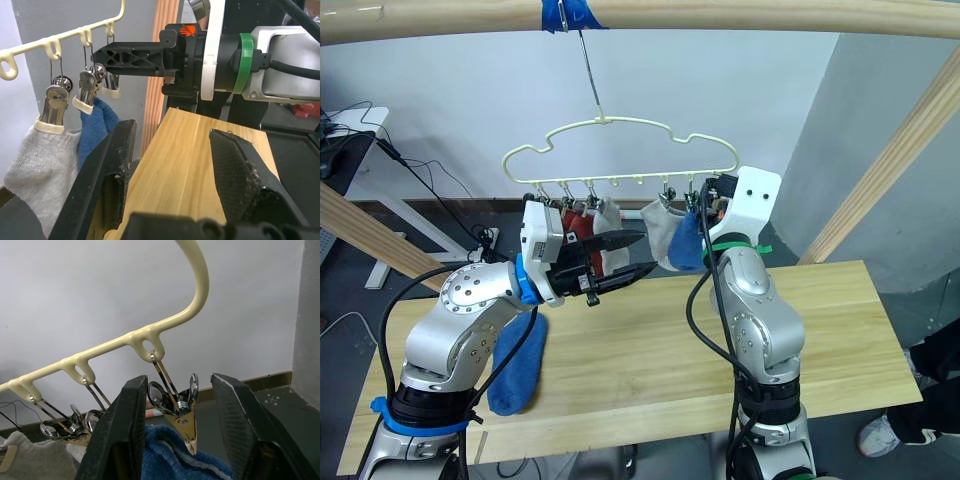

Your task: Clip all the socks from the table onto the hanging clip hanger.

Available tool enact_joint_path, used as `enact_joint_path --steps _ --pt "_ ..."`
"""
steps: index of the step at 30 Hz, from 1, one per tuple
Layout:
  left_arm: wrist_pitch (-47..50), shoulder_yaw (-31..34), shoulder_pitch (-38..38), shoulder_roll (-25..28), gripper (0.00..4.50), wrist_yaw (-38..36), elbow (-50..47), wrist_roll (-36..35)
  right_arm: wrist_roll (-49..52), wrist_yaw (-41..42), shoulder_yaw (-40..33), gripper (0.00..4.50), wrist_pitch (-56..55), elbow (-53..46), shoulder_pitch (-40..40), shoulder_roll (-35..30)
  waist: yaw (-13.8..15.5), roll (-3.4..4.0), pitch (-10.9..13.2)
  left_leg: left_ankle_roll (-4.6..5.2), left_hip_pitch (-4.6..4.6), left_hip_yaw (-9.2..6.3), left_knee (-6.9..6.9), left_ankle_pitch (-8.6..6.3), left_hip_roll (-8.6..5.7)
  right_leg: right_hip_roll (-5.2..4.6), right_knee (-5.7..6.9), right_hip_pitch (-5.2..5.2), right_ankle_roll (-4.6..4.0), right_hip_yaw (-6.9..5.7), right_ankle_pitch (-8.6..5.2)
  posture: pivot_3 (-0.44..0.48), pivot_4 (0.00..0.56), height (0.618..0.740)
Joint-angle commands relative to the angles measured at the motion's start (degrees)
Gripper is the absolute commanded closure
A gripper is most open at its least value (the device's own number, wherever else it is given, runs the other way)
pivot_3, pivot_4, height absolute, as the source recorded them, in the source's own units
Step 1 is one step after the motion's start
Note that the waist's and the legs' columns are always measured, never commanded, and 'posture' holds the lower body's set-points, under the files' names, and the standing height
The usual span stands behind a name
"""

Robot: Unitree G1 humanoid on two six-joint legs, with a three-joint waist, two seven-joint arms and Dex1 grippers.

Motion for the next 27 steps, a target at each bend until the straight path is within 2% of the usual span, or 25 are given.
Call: enact_joint_path --steps 1,15,18,23,27 --pt "-1.07 0.23 -0.5 -0.09 1.94 -0.18 -0.61 0.03 1.05 -0.74 0.74 2.44 -1.88 -1.85 -1.81 5.9 0.0 0.0 0.0 0.0 0.0 0.0 0.0 0.0 0.0 0.0 0.0 0.0 0.0 0.0 0.0 -0.168 0.214 0.74" --pt "-1.02 -0.03 -0.54 -0.2 1.94 -0.09 -0.66 0.06 0.97 -1.65 0.99 2.44 -1.77 -1.96 -1.74 5.48 0.0 0.0 -0.02 0.0 0.0 0.0 0.01 0.0 0.0 0.0 0.01 0.0 0.0 0.0 0.0 -0.17 0.218 0.74" --pt "-0.95 0.0 -0.59 -0.19 1.92 -0.07 -0.62 0.03 1.03 -1.74 1.05 3.02 -1.77 -1.95 -1.8 5.36 0.0 -0.01 -0.02 0.0 0.0 0.0 0.01 0.0 0.0 0.0 0.01 0.0 0.0 0.0 0.0 -0.17 0.218 0.74" --pt "-0.08 0.32 -0.03 -0.36 1.92 0.43 -1.07 -0.73 0.87 -1.75 1.1 4.44 -2.06 -1.95 -1.87 5.15 0.01 -0.01 -0.05 0.0 0.0 -0.01 0.01 0.0 0.0 0.0 0.01 0.0 0.0 0.0 0.0 -0.17 0.218 0.74" --pt "0.2 0.33 1.37 -0.68 1.92 1.96 -2.2 -0.54 0.75 -1.65 1.19 4.47 -2.43 -1.89 -2.01 4.72 0.03 -0.02 -0.17 0.0 0.0 0.0 0.01 0.0 -0.01 0.0 0.0 0.0 0.0 0.01 0.0 -0.17 0.218 0.74"
